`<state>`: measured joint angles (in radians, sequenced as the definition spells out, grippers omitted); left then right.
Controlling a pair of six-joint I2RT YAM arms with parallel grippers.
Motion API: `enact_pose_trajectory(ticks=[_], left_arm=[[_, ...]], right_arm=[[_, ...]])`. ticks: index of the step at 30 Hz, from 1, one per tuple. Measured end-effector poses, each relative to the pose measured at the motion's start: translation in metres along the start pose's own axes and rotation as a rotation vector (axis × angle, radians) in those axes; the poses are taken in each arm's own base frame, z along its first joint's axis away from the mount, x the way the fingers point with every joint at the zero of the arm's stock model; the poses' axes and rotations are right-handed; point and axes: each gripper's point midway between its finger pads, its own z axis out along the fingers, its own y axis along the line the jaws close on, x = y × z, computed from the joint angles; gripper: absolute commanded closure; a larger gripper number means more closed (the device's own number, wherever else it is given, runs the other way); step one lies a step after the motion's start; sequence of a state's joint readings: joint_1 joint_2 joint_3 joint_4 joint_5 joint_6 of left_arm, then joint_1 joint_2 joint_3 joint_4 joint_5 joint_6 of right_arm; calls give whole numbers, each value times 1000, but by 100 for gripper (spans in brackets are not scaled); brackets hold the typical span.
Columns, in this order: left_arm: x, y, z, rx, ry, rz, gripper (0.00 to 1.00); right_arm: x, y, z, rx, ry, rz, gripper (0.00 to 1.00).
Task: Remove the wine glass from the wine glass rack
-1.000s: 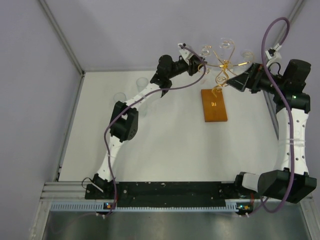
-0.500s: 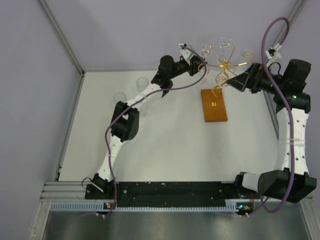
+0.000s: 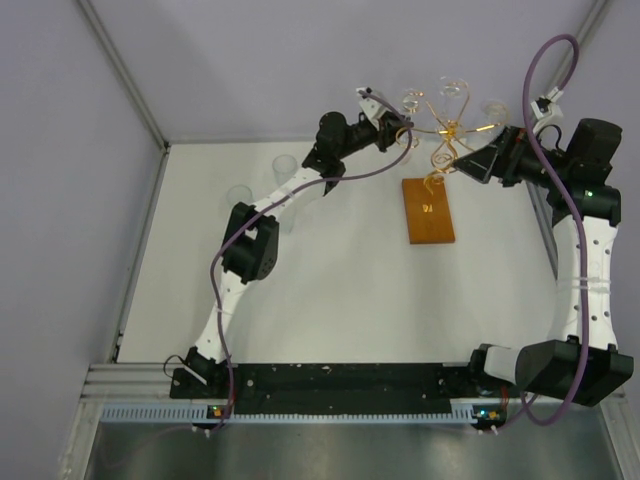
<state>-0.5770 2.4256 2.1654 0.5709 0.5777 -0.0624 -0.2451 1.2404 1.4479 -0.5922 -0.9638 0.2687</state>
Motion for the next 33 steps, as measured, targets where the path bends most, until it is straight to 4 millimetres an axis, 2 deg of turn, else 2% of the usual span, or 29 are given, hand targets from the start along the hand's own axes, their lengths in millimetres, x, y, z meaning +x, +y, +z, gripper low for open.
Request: enact_pose_trajectory(ticks=[10, 22, 33], left_arm=[[-3, 1, -1, -19, -7, -42, 100], [-4, 12, -1, -87, -13, -41, 100], [-22, 21, 5, -149, -32, -20, 100]], right_arm=[[0, -1, 0, 1, 1, 1, 1], [0, -2, 1, 0, 3, 5, 1], [1, -2, 1, 1, 4, 5, 1]])
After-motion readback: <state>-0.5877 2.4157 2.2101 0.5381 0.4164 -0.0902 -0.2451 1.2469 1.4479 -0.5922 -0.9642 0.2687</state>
